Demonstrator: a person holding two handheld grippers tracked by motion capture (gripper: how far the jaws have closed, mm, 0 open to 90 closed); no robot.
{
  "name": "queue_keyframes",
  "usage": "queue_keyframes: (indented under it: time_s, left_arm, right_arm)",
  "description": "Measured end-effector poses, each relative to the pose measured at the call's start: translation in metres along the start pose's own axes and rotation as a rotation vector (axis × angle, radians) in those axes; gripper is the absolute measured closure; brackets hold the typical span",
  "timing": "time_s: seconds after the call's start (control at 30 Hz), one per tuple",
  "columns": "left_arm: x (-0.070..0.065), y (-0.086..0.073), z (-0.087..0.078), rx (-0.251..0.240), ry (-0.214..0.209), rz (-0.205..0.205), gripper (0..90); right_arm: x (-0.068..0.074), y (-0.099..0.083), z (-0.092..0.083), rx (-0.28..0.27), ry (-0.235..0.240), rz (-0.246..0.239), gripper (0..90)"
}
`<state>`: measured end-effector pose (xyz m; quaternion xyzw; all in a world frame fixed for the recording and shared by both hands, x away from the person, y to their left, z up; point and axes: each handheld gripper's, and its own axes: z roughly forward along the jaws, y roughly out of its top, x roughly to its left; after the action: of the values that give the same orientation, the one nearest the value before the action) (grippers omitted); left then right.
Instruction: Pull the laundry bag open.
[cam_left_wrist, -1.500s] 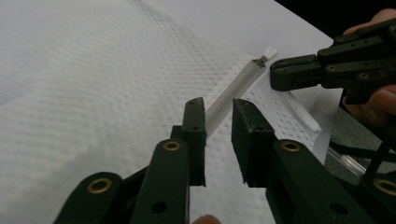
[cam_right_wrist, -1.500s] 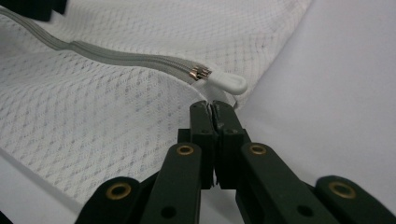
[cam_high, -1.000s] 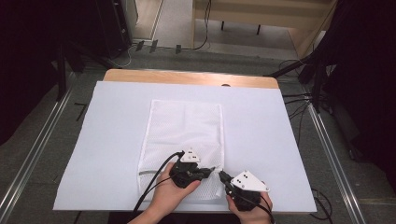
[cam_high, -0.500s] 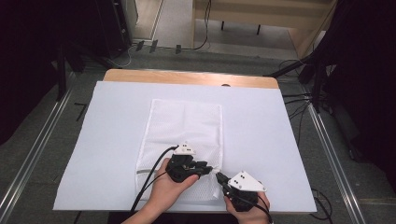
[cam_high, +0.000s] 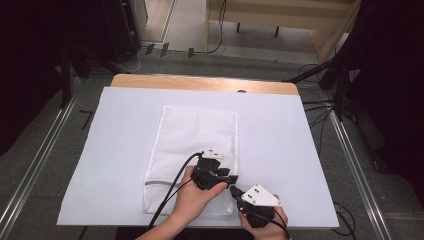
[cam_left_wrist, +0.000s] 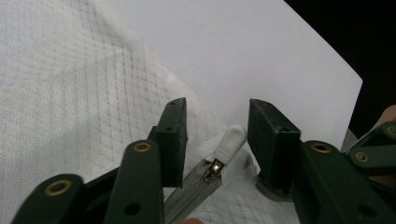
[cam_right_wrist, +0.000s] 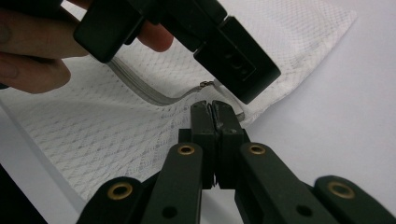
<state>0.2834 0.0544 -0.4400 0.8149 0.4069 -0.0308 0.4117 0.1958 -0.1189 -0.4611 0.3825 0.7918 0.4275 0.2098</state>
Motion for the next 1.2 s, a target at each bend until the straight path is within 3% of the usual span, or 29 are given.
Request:
queue_keyframes:
  time_s: [0.13, 0.2, 0.4, 0.5, 0.6, 0.73, 0.9, 1.1, 1.2]
  left_arm:
    - [0.003, 0.0, -0.005, -0.003, -0.009, -0.006, 65.5]
    - [0.006, 0.0, -0.012, -0.009, -0.054, -0.009, 69.9]
    - [0.015, -0.006, -0.02, -0.014, -0.08, -0.028, 80.4]
    - [0.018, -0.007, -0.021, -0.023, -0.084, -0.036, 71.3]
    - [0.011, -0.003, -0.016, -0.036, -0.05, -0.05, 58.5]
    - [0.003, 0.0, -0.004, -0.013, -0.023, -0.037, 56.2]
    - [0.002, 0.001, 0.0, 0.015, -0.005, -0.014, 68.2]
    - [0.007, 0.001, -0.013, -0.002, -0.047, -0.025, 80.6]
    - [0.01, 0.001, -0.019, -0.01, -0.059, -0.028, 82.5]
  right_arm:
    - [-0.001, 0.0, 0.0, -0.002, -0.003, 0.003, 90.0]
    - [-0.001, -0.001, 0.0, 0.0, -0.006, 0.005, 90.0]
    - [-0.001, 0.0, 0.0, 0.0, -0.011, 0.003, 90.0]
    - [-0.001, 0.0, 0.0, 0.002, -0.012, 0.001, 90.0]
    - [0.002, 0.0, 0.002, 0.007, -0.008, -0.005, 90.0]
    - [0.003, 0.0, 0.003, 0.004, -0.007, -0.013, 90.0]
    - [0.003, 0.0, 0.001, 0.005, -0.006, -0.012, 90.0]
    - [0.001, -0.001, 0.001, 0.01, -0.008, -0.003, 90.0]
    - [0.0, 0.0, 0.0, 0.007, -0.008, -0.004, 90.0]
